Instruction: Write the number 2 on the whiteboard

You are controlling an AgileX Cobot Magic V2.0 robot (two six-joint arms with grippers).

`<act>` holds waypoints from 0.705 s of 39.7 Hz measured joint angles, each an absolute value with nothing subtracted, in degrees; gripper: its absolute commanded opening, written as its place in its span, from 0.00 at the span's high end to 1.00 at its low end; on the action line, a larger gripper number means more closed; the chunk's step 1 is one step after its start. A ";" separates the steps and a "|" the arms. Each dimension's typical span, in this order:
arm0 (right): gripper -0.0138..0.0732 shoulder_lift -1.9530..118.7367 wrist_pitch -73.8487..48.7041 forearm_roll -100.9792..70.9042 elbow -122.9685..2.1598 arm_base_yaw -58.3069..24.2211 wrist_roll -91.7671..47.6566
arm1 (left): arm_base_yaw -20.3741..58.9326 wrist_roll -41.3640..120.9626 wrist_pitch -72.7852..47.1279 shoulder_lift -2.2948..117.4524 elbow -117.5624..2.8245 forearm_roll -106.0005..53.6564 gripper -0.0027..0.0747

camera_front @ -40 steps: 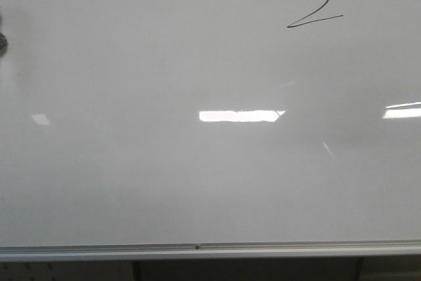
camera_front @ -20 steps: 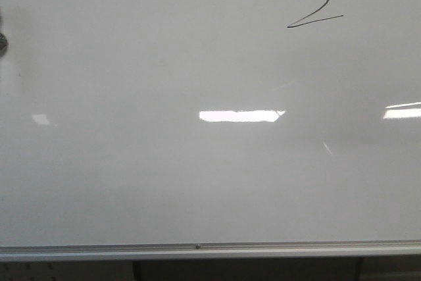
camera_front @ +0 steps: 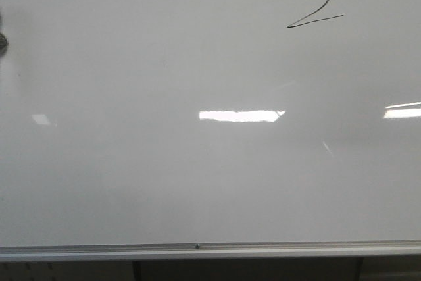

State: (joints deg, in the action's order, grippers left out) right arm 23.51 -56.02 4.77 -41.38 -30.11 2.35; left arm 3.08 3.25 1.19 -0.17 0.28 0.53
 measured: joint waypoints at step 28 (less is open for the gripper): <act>0.92 5.16 -22.77 4.17 -14.07 -10.69 2.35 | 3.08 3.34 1.08 -0.17 0.28 0.53 0.99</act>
State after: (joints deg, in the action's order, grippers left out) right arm 5.16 -22.77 4.17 -14.07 -10.69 2.35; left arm 3.08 3.34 1.08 -0.17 0.28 0.53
